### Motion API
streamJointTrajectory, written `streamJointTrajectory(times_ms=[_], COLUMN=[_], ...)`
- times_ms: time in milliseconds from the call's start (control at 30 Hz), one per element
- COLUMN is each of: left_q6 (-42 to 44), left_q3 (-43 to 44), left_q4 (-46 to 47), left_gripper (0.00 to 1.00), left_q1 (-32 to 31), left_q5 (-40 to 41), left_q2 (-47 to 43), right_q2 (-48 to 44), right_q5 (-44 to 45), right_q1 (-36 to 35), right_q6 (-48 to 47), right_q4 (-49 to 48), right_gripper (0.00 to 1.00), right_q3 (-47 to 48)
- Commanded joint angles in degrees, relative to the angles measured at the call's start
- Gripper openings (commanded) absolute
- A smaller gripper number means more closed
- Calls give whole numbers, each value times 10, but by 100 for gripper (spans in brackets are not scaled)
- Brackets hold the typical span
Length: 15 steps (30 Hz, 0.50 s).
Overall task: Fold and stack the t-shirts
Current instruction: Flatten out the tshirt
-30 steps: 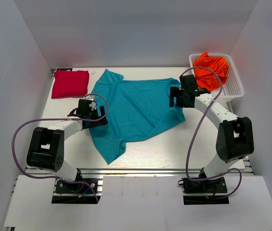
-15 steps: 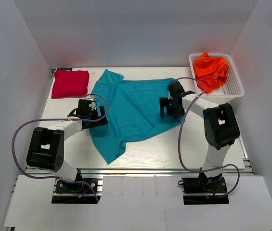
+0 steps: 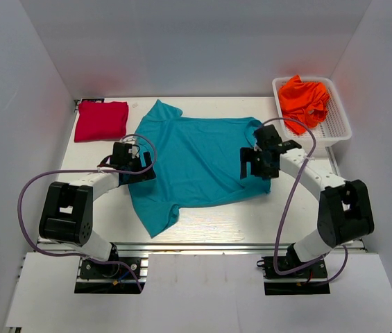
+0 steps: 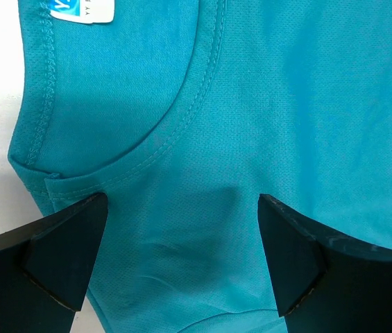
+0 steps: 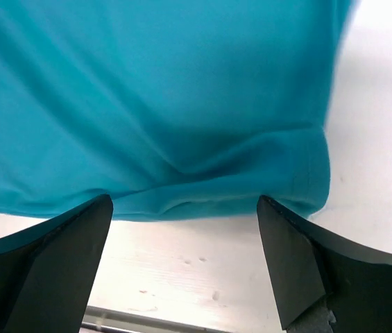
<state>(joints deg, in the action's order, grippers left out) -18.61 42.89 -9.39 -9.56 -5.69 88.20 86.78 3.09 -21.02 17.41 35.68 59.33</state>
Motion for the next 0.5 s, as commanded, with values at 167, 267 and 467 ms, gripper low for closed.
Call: streamJointTrajectory(times_ms=[167, 267, 467], left_q6=[-5, -5, -5], left_q3=[-17, -17, -17], left_q4=[-29, -29, -29], left_gripper=[100, 100, 100], left_q1=[2, 2, 2], left_q5=[-22, -22, -22], left_q2=[24, 24, 24], right_q2=[66, 75, 95], right_q5=[-77, -92, -47], right_q1=[-2, -3, -3], right_q6=[-39, -39, -19], right_q4=[-94, -102, -72], right_gripper=[90, 90, 90], right_q3=[94, 91, 53])
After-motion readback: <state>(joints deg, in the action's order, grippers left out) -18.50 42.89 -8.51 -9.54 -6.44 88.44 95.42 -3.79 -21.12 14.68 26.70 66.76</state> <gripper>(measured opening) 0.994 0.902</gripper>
